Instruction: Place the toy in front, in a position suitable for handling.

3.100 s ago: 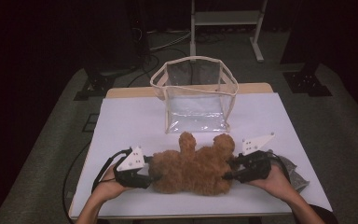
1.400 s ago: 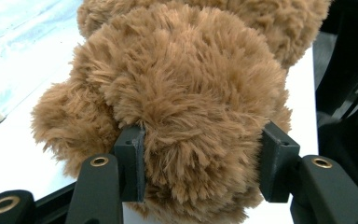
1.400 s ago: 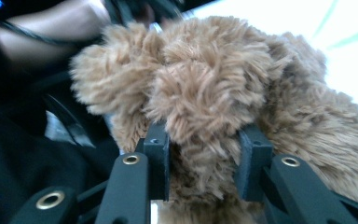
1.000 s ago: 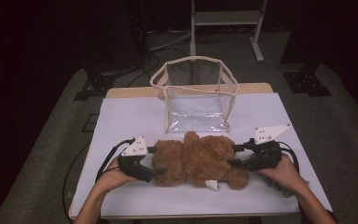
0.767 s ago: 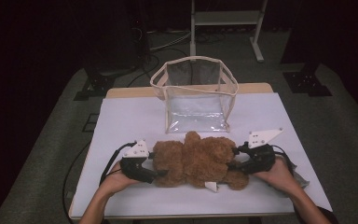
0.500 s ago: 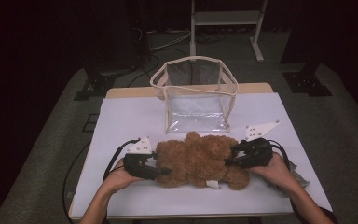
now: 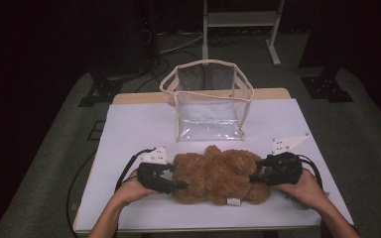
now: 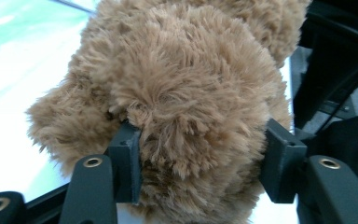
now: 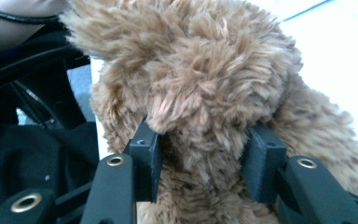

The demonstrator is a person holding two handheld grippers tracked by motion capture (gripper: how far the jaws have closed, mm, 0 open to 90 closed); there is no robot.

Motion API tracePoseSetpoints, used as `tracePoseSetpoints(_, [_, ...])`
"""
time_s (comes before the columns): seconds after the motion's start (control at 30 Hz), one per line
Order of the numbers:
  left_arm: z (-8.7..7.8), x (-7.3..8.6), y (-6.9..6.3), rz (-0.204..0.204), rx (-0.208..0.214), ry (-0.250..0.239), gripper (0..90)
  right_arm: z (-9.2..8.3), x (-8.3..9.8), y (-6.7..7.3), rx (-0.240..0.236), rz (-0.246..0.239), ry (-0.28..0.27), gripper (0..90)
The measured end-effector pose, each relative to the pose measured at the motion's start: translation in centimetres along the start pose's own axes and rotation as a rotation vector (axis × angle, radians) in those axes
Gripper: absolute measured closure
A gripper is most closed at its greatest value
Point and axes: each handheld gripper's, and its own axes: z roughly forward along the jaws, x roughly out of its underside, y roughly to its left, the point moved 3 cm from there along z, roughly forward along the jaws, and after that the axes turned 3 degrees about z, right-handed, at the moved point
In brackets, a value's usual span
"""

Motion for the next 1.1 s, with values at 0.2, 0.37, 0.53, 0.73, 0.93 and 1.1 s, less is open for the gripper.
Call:
tracePoseSetpoints(0.2, [-0.6,0.1,0.5,0.027,-0.073,0.021,30.7,-0.6,-0.3,-1.3,0.024,-0.012,-0.034,47.6])
tracePoseSetpoints(0.37, [-1.3,-0.2,0.2,0.067,-0.111,0.009,24.6,-2.1,-1.3,-1.5,0.049,-0.040,-0.042,43.3])
tracePoseSetpoints(0.53, [-1.4,-0.5,-0.1,0.088,-0.137,0.007,20.2,-3.3,-2.8,-2.2,0.073,-0.055,-0.054,40.8])
tracePoseSetpoints(0.73, [-1.8,-0.6,-0.1,0.088,-0.155,-0.007,17.5,-3.4,-4.8,-2.6,0.089,-0.083,-0.024,39.4])
tracePoseSetpoints(0.93, [-2.1,-0.3,0.0,0.079,-0.167,-0.010,15.0,-2.8,-7.4,-2.6,0.077,-0.123,-0.010,38.7])
tracePoseSetpoints(1.1, [-2.2,-0.2,0.1,0.078,-0.176,-0.005,13.8,-2.3,-9.3,-2.6,0.070,-0.143,0.004,38.4])
